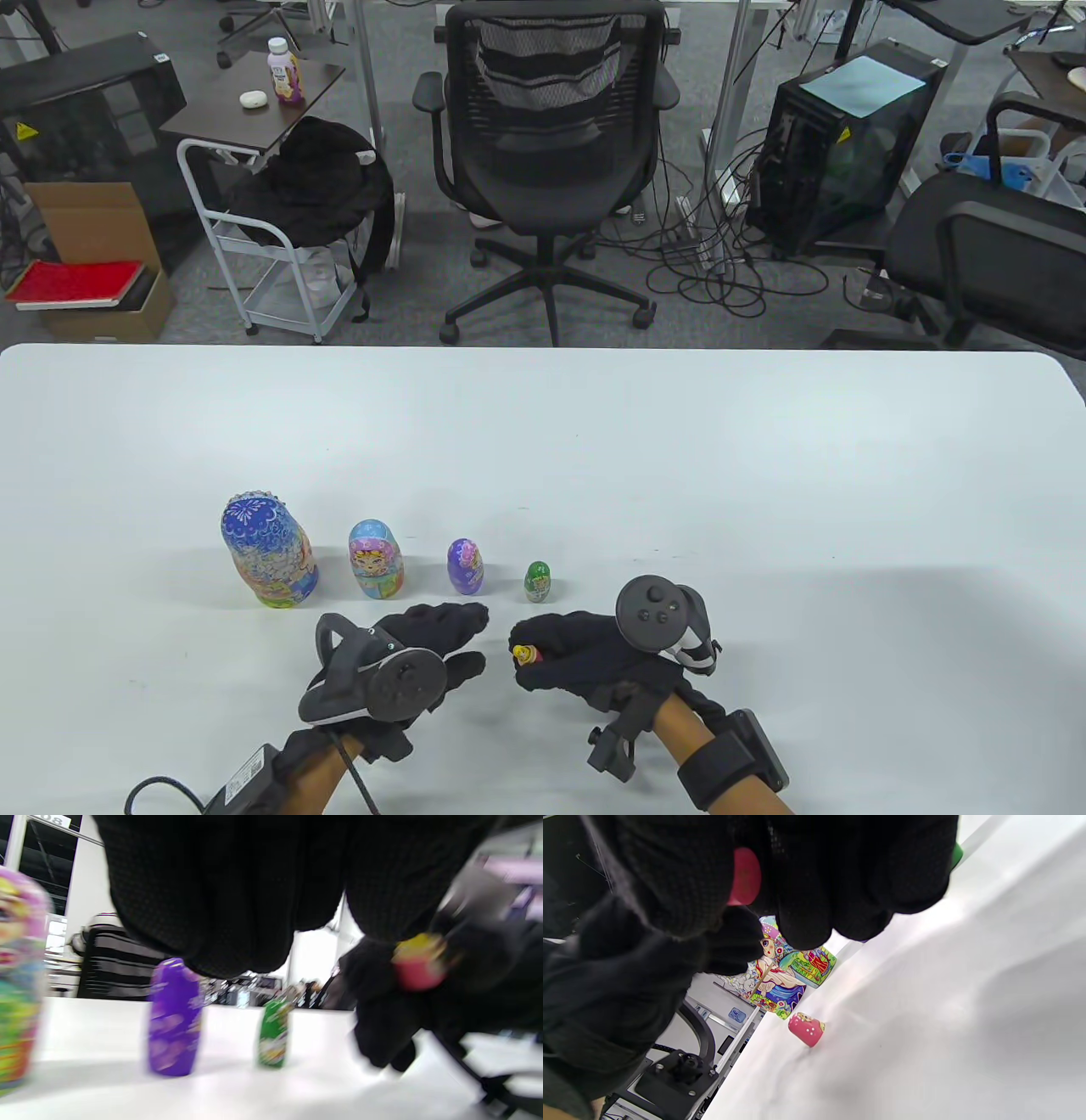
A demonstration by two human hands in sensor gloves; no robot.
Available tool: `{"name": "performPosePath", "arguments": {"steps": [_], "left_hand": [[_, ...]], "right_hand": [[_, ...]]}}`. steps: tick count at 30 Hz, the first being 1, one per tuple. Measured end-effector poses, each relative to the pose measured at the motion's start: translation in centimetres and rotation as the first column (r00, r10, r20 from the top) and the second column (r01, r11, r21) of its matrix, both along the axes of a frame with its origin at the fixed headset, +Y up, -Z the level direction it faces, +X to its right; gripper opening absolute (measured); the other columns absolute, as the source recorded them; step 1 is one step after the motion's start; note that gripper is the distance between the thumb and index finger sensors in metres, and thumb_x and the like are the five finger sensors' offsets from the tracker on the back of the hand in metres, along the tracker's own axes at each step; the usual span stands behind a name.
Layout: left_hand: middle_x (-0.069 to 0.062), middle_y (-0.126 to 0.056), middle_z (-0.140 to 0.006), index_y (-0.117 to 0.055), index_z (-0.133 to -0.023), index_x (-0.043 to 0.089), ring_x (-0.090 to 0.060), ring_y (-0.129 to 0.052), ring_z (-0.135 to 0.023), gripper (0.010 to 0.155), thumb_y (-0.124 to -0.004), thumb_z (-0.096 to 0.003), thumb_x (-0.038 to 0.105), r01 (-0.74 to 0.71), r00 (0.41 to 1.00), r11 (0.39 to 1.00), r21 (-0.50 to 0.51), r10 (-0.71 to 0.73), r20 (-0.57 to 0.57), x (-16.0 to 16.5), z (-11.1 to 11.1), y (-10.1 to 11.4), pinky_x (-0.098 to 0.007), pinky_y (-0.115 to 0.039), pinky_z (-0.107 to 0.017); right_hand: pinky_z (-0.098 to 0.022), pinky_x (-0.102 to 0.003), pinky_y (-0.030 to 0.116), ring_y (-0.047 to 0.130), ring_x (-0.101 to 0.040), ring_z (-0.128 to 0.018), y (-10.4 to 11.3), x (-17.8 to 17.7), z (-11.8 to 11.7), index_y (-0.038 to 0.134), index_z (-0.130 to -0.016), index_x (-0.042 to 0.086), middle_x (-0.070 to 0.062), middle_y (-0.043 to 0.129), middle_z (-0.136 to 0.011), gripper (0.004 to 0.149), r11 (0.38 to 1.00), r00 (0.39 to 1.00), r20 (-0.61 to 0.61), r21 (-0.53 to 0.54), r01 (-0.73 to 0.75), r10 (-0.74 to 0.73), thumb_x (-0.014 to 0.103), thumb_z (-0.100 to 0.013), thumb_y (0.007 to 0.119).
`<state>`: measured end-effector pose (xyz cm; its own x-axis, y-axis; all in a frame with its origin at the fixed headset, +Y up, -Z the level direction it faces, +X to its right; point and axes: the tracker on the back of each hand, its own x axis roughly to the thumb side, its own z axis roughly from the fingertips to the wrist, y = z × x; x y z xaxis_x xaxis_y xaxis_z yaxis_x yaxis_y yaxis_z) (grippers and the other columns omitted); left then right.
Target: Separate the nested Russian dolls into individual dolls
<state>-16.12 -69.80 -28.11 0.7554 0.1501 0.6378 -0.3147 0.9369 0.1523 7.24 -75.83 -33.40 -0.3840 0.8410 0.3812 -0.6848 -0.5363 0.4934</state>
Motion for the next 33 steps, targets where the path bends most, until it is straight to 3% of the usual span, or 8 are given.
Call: {"name": "performPosePath", "arguments": {"steps": [5, 10, 20, 27, 33], "left_hand": [[-0.004, -0.097, -0.085, -0.076, -0.097, 0.023, -0.023, -0.105, -0.068, 0.053, -0.086, -0.0489, 0.043, -0.023, 0.994, 1.0, 0.019, 0.021, 0.103, 1.4, 0.8, -0.2, -0.036, -0.093, -0.051], [-0.004, -0.098, -0.084, -0.079, -0.095, 0.024, -0.022, -0.105, -0.068, 0.048, -0.087, -0.0493, 0.04, -0.008, 0.992, 1.0, 0.012, 0.006, 0.124, 2.3, 1.1, -0.5, -0.036, -0.093, -0.05], [-0.004, -0.102, -0.075, -0.087, -0.084, 0.024, -0.02, -0.109, -0.06, 0.038, -0.089, -0.0491, 0.038, -0.102, 0.99, 0.992, -0.07, 0.108, 0.085, 2.4, 0.5, -1.2, -0.035, -0.096, -0.046], [-0.003, -0.104, -0.072, -0.089, -0.082, 0.024, -0.019, -0.11, -0.058, 0.037, -0.091, -0.0483, 0.041, -0.111, 0.991, 0.993, -0.041, 0.113, 0.073, 1.8, 0.6, -0.1, -0.034, -0.096, -0.045], [-0.003, -0.103, -0.074, -0.088, -0.083, 0.025, -0.019, -0.109, -0.059, 0.038, -0.09, -0.0487, 0.04, 0.018, 0.999, 0.999, 0.037, -0.019, 0.035, 1.6, 0.7, 0.6, -0.035, -0.096, -0.046]], "right_hand": [[-0.053, -0.048, 0.083, 0.095, -0.039, -0.071, 0.0, -0.2, 0.1, 0.083, -0.089, 0.008, -0.016, 0.101, -0.075, 0.061, 1.0, 1.0, -0.007, 0.005, -0.007, 0.007, 0.042, -0.038, 0.092], [-0.053, -0.048, 0.083, 0.095, -0.04, -0.071, 0.0, -0.6, 0.4, 0.083, -0.089, 0.008, -0.017, 0.101, -0.075, 0.061, 0.999, 0.999, -0.027, 0.018, -0.037, 0.038, 0.041, -0.038, 0.093], [-0.053, -0.049, 0.083, 0.095, -0.04, -0.071, -0.1, -1.1, 0.8, 0.083, -0.088, 0.006, -0.017, 0.101, -0.074, 0.061, 0.991, 0.992, -0.045, 0.069, -0.115, 0.119, 0.04, -0.037, 0.093], [-0.053, -0.049, 0.083, 0.094, -0.04, -0.071, 0.0, -1.3, 0.8, 0.083, -0.089, 0.008, -0.017, 0.1, -0.075, 0.061, 0.991, 0.991, -0.051, 0.061, -0.12, 0.123, 0.041, -0.038, 0.093], [-0.053, -0.049, 0.083, 0.094, -0.04, -0.071, -0.1, -0.2, 0.1, 0.083, -0.089, 0.008, -0.017, 0.1, -0.075, 0.061, 0.991, 0.993, -0.003, 0.056, -0.12, 0.12, 0.041, -0.038, 0.093]]}}
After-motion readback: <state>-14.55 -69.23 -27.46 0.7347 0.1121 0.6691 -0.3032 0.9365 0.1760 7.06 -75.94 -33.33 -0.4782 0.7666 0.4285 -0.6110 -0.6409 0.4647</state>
